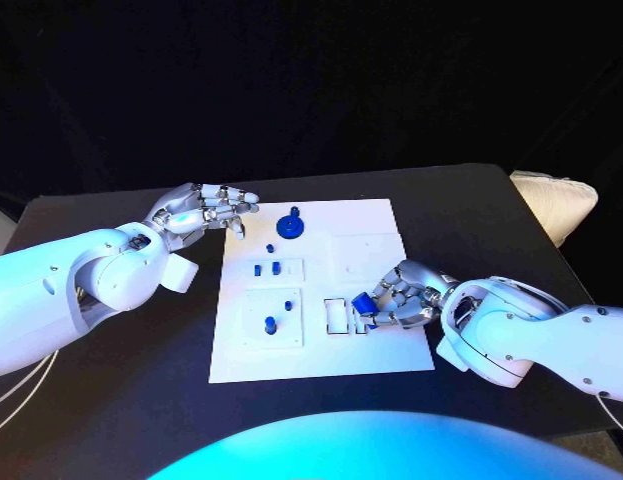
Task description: Assemble the parts on the task board
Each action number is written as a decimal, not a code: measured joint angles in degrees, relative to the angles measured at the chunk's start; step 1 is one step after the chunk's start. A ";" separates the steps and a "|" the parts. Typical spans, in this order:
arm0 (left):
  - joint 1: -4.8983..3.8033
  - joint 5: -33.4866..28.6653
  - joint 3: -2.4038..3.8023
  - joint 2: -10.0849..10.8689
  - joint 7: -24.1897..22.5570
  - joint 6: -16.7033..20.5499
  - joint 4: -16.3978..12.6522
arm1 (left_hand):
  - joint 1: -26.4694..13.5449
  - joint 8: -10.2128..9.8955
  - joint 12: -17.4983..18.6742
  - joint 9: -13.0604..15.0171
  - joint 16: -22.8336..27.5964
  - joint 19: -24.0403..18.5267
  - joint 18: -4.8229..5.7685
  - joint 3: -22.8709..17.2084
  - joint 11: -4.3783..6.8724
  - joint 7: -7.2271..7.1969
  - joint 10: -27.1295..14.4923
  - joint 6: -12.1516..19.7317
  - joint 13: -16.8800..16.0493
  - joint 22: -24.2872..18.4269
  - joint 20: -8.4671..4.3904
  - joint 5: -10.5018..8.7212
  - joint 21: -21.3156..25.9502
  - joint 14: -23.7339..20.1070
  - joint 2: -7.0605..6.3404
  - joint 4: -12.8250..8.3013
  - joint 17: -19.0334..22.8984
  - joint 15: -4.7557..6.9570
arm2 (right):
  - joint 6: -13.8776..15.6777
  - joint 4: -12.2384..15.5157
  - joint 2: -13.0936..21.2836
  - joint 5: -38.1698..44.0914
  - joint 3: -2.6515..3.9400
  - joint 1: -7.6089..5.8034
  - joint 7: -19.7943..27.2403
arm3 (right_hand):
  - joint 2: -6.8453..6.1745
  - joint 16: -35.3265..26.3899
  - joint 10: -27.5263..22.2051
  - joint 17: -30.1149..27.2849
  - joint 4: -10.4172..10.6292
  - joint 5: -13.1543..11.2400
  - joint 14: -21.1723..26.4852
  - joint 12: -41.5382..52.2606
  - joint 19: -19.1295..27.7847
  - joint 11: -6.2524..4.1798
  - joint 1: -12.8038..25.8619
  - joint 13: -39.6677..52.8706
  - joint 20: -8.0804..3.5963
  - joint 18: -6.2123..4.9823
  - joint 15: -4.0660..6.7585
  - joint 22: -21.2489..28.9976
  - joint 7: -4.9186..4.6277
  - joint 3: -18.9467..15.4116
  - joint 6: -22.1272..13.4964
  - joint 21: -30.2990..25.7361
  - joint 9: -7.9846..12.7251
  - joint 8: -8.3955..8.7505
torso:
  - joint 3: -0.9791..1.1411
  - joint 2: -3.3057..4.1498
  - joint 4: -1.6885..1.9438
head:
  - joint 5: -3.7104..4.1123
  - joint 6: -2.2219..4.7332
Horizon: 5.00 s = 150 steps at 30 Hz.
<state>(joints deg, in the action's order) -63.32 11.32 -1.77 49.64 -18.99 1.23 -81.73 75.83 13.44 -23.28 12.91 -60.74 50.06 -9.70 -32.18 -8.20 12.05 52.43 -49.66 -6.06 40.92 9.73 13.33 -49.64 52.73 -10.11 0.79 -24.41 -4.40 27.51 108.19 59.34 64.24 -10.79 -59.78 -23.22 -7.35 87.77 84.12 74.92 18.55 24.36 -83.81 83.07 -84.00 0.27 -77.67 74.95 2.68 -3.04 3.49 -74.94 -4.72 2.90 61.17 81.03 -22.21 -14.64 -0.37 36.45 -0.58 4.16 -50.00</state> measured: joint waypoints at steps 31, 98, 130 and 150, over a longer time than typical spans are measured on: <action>0.00 -0.02 0.01 -0.05 0.23 -0.35 -0.11 | 0.00 0.00 0.00 -0.05 0.00 0.00 0.00 0.00 0.00 0.00 0.00 0.00 0.00 -0.02 0.00 0.00 0.00 0.00 0.00 0.00 0.00 0.00 | -3.52 -3.41 -6.50 -3.63 0.12 -0.34 -1.86 | 1.10 0.00 -0.03 -0.01 -1.67 -3.61 -0.22 0.00 0.00 -0.01 11.12 -0.02 0.00 0.66 0.21 0.02 -0.24 3.68 0.84 0.25 -0.17 -2.16 | 0.12 0.14 -0.03 | -0.72 0.00; 0.01 -0.04 0.00 -0.07 0.63 -0.59 -0.01 | 0.00 0.34 0.00 -0.19 0.00 0.00 -0.01 -0.16 0.00 0.00 0.00 0.00 0.10 0.02 0.00 0.00 0.00 0.00 0.00 0.16 0.00 0.00 | -2.89 -2.54 -4.81 3.10 0.03 0.62 5.11 | 5.45 0.47 -0.12 0.02 -1.98 -20.08 -0.22 1.20 -0.01 -2.35 -1.91 0.28 -1.65 0.53 1.85 0.01 2.83 -6.25 1.36 1.55 -5.35 -11.76 | 0.08 0.15 0.07 | -0.88 -0.01; 0.01 -0.04 0.00 0.05 0.94 -0.81 -0.05 | 0.01 0.34 0.00 -0.24 0.00 0.00 0.00 -0.32 0.00 0.00 0.00 0.00 0.18 0.06 0.00 0.00 0.00 0.00 0.47 0.32 0.00 0.00 | -6.55 -4.49 -6.26 6.69 0.03 0.97 1.66 | 3.48 0.71 -0.11 0.00 -2.12 -21.04 -0.01 2.09 0.00 -2.35 -5.20 -0.04 -2.06 1.35 2.04 0.04 3.02 -5.15 1.17 2.67 -6.02 -12.64 | 0.15 0.15 -0.07 | -1.10 -0.01; 0.01 -0.04 -0.01 0.20 1.07 -0.91 -0.06 | 0.24 0.34 0.00 -0.28 0.00 0.00 0.00 -0.48 0.00 0.21 0.00 0.21 0.18 0.11 0.00 0.21 -0.22 0.00 0.69 0.48 0.00 0.00 | -5.53 -2.17 -2.44 5.52 0.00 1.06 5.07 | 3.13 0.86 -0.02 0.00 -1.98 -19.92 -0.29 0.96 -0.01 -1.58 -1.94 0.00 -2.00 1.35 1.50 0.00 1.49 -5.02 -2.42 0.96 -5.17 -10.52 | 0.10 0.11 -0.13 | -1.14 -0.01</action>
<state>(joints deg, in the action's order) -63.31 11.27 -1.78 49.85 -17.91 0.32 -81.79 76.07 13.78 -23.28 12.63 -60.74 50.06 -9.70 -32.66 -8.20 12.26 52.43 -49.44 -5.88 41.02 9.73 13.54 -49.86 52.73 -9.41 1.28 -24.41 -4.40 21.98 106.02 56.91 69.76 -10.79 -58.72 -18.15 -4.22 88.63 84.10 74.91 16.57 4.44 -84.10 84.03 -84.01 -1.32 -79.61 74.95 0.68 -1.70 4.99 -74.94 -3.24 -2.12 58.75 81.99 -27.38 -25.16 -0.26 36.56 -0.71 3.02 -50.00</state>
